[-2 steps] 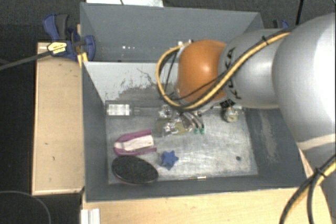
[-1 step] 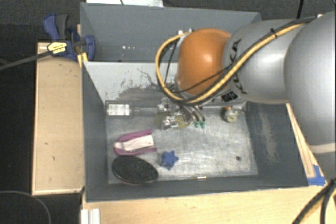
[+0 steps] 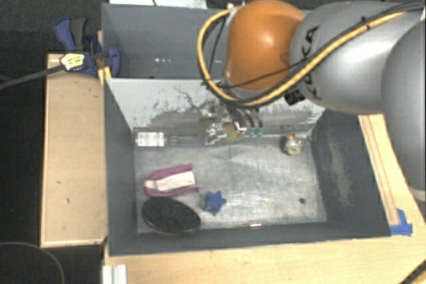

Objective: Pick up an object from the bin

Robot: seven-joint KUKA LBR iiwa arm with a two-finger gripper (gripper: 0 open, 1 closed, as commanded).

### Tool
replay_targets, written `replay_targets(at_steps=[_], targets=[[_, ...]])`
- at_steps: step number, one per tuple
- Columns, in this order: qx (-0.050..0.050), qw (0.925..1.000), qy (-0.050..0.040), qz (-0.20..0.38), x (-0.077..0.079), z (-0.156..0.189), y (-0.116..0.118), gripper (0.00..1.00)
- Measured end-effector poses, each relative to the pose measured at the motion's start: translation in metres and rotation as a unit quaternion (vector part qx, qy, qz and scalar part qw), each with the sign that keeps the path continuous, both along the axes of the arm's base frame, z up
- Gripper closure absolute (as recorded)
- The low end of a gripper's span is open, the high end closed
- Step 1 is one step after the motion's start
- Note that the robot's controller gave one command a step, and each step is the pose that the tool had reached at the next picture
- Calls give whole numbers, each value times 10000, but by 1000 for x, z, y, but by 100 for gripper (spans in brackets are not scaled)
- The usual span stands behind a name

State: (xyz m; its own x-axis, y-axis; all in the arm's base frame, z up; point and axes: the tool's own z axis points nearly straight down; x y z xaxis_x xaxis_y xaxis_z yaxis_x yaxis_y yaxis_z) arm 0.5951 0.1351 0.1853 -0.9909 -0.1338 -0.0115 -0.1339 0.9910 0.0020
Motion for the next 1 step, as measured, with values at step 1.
replay_targets(at_steps=[1], targets=[[3, 9995, -13, 323, -29, 183, 46, 100]])
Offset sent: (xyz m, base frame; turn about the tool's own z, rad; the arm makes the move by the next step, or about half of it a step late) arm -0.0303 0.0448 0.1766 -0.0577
